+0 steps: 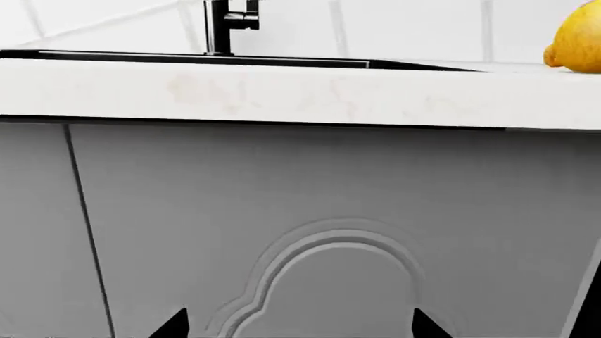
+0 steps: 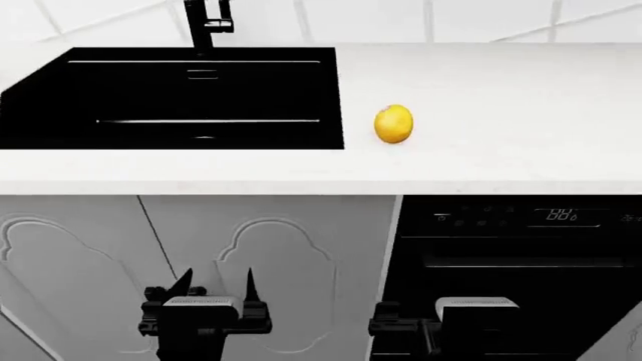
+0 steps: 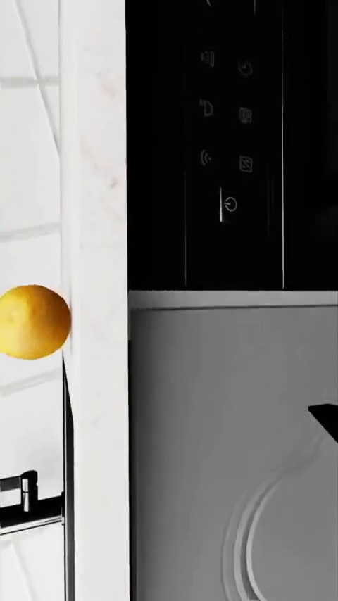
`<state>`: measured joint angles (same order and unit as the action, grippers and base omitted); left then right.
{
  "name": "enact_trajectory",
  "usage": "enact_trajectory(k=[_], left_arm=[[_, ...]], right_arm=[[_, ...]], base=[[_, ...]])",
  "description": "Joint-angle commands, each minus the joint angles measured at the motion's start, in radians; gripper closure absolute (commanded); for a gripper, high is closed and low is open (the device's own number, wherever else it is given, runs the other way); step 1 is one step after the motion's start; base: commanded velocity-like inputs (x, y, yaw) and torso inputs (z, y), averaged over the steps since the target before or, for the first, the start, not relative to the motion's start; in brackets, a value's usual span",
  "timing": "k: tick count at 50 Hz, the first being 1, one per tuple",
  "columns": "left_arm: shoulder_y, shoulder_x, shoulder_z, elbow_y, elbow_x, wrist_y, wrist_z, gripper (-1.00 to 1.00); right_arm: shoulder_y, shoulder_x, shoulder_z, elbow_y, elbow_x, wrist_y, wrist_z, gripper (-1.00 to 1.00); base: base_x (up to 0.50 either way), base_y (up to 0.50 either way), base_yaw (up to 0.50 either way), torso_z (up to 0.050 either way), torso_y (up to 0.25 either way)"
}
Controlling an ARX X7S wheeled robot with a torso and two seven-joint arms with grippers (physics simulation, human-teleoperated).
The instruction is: There is a mixed pile of frozen fruits and vegetables on the counter. Locate all the frozen vegetables and place the items in a bowl on the counter. Take all the frozen fruits and defrost them in a running sink.
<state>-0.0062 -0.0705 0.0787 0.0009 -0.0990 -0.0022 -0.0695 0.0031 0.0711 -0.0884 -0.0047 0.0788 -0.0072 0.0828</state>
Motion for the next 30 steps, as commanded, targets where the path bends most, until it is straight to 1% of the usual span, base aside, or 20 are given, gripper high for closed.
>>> enact_trajectory(k=[1,6,11,14,17,19,21,23,24,25,26,27,28,29,30], left_arm=[[0.001,-0.013,0.015,0.007,-0.023,-0.005,-0.015,-1.00],[-0.001,-0.017,0.018,0.006,-0.032,-0.004,-0.021,-1.00],[0.002,-0.024,0.021,0.021,-0.045,-0.011,-0.028,-1.00],[0.017,-0.041,-0.002,0.097,-0.070,-0.067,-0.047,-1.00],[0.076,-0.102,-0.043,0.305,-0.098,-0.180,-0.064,-1.00],[0.112,-0.165,-0.101,0.521,-0.151,-0.316,-0.084,-1.00],[0.112,-0.227,-0.172,0.723,-0.227,-0.477,-0.111,-1.00],[0.046,-0.294,-0.293,0.914,-0.375,-0.689,-0.160,-1.00],[-0.010,-0.331,-0.362,0.987,-0.472,-0.798,-0.196,-1.00],[-0.082,-0.379,-0.440,1.043,-0.613,-0.902,-0.257,-1.00],[-0.132,-0.514,-0.471,1.046,-0.763,-0.893,-0.407,-1.00],[-0.178,-0.657,-0.470,1.046,-0.913,-0.848,-0.557,-1.00],[-0.238,-0.780,-0.464,1.046,-1.063,-0.802,-0.707,-1.00],[-0.313,-0.873,-0.449,1.045,-1.213,-0.778,-0.798,-1.00],[-0.422,-0.953,-0.411,1.036,-1.363,-0.768,-0.877,-1.00]], right_arm=[[0.001,0.015,-0.018,0.001,0.011,-0.001,0.019,-1.00],[0.000,0.021,-0.026,-0.006,0.012,0.003,0.027,-1.00],[-0.001,0.028,-0.035,-0.011,0.007,0.005,0.040,-1.00],[-0.008,0.034,-0.026,-0.099,0.001,0.076,0.074,-1.00],[-0.015,0.075,-0.036,-0.341,-0.005,0.274,0.075,-1.00],[0.008,0.113,-0.032,-0.573,-0.009,0.477,0.078,-1.00],[0.066,0.145,-0.022,-0.769,-0.001,0.681,0.072,-1.00],[0.168,0.157,0.010,-0.939,0.033,0.900,0.064,-1.00],[0.230,0.165,0.017,-1.009,0.046,1.012,0.061,-1.00],[0.298,0.201,0.019,-1.042,0.110,1.088,0.100,-1.00],[0.388,0.337,0.027,-1.042,0.260,1.112,0.250,-1.00],[0.507,0.487,0.028,-1.042,0.410,1.110,0.400,-1.00],[0.630,0.577,0.032,-1.042,0.560,1.122,0.550,-1.00],[0.748,0.621,0.040,-1.035,0.710,1.155,0.700,-1.00],[0.893,0.674,0.008,-1.005,0.860,1.155,0.850,-1.00]], base=[[0.00,-0.50,0.00,0.000,0.000],[0.00,-0.34,0.00,0.000,0.000],[0.00,0.00,0.00,0.000,0.000],[0.00,0.00,0.00,0.000,0.000],[0.00,0.00,0.00,0.000,0.000],[0.00,0.00,0.00,0.000,0.000],[0.00,0.00,0.00,0.000,0.000],[0.00,0.00,0.00,0.000,0.000],[0.00,0.00,0.00,0.000,0.000],[0.00,0.00,0.00,0.000,0.000],[0.00,0.00,0.00,0.000,0.000],[0.00,0.00,0.00,0.000,0.000],[0.00,0.00,0.00,0.000,0.000],[0.00,0.00,0.00,0.000,0.000],[0.00,0.00,0.00,0.000,0.000]])
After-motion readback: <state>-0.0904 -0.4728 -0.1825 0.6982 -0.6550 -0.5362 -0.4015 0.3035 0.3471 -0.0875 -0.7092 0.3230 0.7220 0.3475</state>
